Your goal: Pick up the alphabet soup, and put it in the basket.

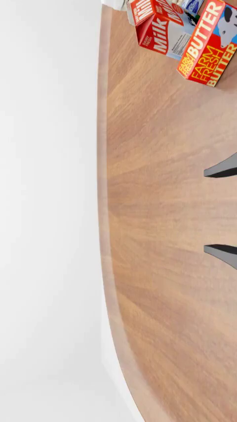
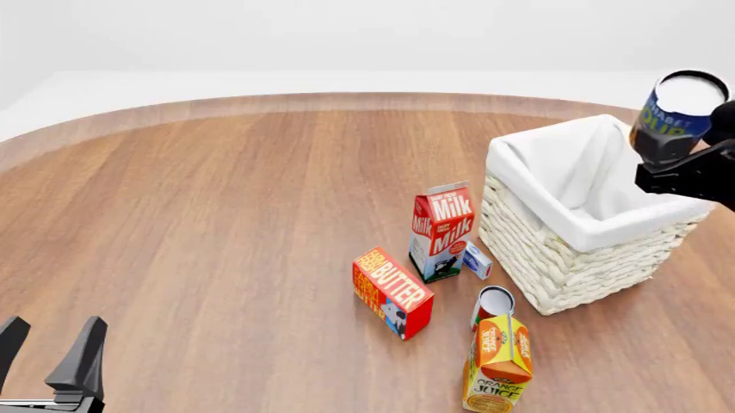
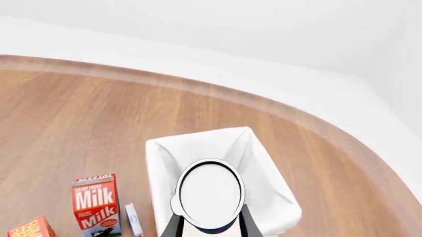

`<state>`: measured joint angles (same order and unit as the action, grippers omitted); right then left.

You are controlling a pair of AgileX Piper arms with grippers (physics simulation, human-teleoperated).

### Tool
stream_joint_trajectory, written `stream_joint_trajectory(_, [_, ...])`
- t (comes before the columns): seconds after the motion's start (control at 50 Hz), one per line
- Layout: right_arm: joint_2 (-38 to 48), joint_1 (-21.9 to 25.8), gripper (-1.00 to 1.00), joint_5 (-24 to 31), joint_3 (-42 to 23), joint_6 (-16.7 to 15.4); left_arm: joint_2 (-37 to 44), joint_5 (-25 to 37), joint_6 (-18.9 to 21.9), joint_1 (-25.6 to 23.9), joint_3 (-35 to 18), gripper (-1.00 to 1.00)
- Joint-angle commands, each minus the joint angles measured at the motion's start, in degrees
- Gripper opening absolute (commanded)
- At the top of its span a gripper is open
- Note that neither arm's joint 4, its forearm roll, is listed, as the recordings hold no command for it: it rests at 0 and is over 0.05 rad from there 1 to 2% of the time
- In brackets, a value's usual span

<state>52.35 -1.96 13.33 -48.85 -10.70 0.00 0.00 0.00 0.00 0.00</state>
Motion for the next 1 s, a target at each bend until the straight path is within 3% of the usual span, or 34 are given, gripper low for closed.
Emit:
stream_joint_trajectory(0.02, [2.3, 0.0, -1.00, 0.5, -3.0, 1.5, 0.0, 0.0, 0.0, 0.0, 0.0, 1.00])
stream_joint_trajectory(1.0, [14.3, -0.8, -1.00, 3.6, -13.6, 3.0, 0.0, 0.0, 0.0, 0.0, 0.0, 1.00])
